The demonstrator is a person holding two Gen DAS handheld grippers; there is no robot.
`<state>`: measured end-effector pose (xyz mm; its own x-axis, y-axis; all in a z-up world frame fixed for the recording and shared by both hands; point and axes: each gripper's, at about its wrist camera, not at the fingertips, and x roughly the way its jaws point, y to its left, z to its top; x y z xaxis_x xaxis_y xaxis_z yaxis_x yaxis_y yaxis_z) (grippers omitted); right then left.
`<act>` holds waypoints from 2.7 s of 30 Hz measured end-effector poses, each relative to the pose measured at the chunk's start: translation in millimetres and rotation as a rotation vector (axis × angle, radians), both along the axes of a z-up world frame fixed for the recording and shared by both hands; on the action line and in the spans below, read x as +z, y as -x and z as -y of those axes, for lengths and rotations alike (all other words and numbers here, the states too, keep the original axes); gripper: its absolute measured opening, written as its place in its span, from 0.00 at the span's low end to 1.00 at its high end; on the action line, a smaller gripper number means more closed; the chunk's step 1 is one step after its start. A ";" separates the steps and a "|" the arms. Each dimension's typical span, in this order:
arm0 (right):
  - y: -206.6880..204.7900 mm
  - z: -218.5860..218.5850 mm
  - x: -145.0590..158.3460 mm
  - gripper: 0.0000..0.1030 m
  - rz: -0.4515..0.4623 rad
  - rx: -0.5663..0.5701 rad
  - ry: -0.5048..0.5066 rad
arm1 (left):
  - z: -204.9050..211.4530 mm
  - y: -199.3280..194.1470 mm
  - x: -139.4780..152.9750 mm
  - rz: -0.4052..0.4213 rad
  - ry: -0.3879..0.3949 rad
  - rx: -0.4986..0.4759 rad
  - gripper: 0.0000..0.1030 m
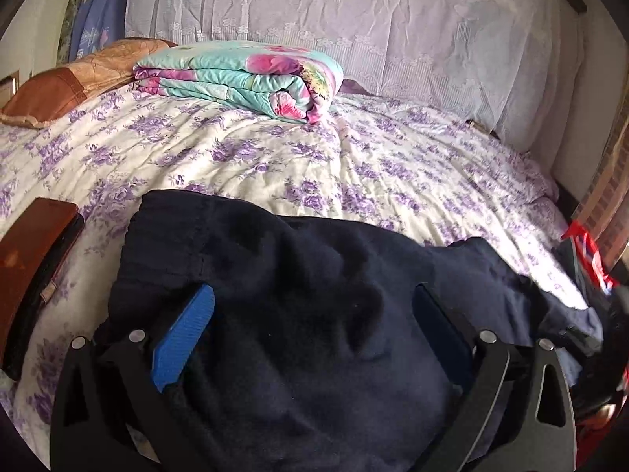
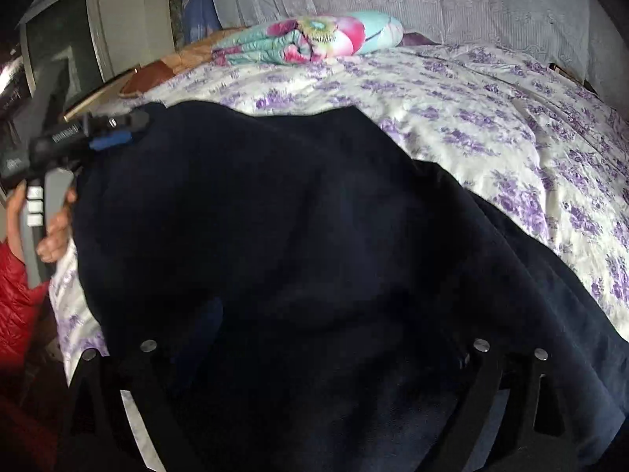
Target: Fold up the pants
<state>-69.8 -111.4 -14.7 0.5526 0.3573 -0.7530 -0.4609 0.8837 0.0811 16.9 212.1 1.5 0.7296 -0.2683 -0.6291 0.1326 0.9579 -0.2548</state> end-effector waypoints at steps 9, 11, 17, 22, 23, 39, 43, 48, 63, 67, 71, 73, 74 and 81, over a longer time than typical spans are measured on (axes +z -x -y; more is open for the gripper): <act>8.4 7.7 4.6 0.97 0.042 -0.041 -0.020 | 6.5 0.2 -2.2 -0.008 -0.053 0.010 0.95; 19.4 25.6 22.0 0.97 0.115 -0.092 -0.101 | 8.8 0.5 -2.3 -0.010 -0.069 0.012 0.95; 29.7 74.3 44.6 0.97 0.208 -0.257 -0.158 | 10.0 -0.3 -2.9 -0.012 -0.084 0.016 0.95; 20.3 73.6 12.8 0.97 0.123 -0.290 -0.002 | 10.3 -0.5 -2.9 -0.010 -0.079 0.011 0.95; 17.7 74.0 12.0 0.97 0.113 -0.294 0.002 | 10.3 -0.5 -2.9 -0.010 -0.080 0.011 0.95; 132.1 245.7 51.3 0.97 0.131 -0.696 -0.165 | 10.0 44.8 -8.5 0.019 -0.108 -0.061 0.95; 187.8 298.6 46.4 0.97 0.099 -0.845 -0.317 | 15.8 45.4 -10.1 0.013 -0.159 -0.029 0.95; 194.8 329.4 3.7 0.97 -0.044 -0.932 -0.552 | 11.3 48.2 -9.8 0.024 -0.136 -0.041 0.95; 164.2 317.8 14.8 0.21 0.127 -0.921 -0.598 | 7.4 64.4 -5.6 0.056 -0.085 -0.051 0.95; 129.2 258.0 79.1 0.20 0.258 -0.753 -0.442 | -4.4 86.1 -1.3 0.077 -0.059 -0.046 0.95; 75.4 148.0 115.4 0.19 0.311 -0.475 -0.254 | -37.8 105.6 1.2 0.048 0.027 0.009 0.95; 55.3 85.4 112.2 0.19 0.309 -0.322 -0.167 | -61.2 114.5 1.6 0.033 0.098 0.033 0.95; 47.8 58.5 105.7 0.19 0.290 -0.258 -0.141 | -74.1 119.4 1.0 0.023 0.137 0.047 0.95; 37.4 -49.7 27.1 0.19 0.102 -0.040 -0.003 | -128.7 148.0 -9.3 -0.009 0.219 0.139 0.95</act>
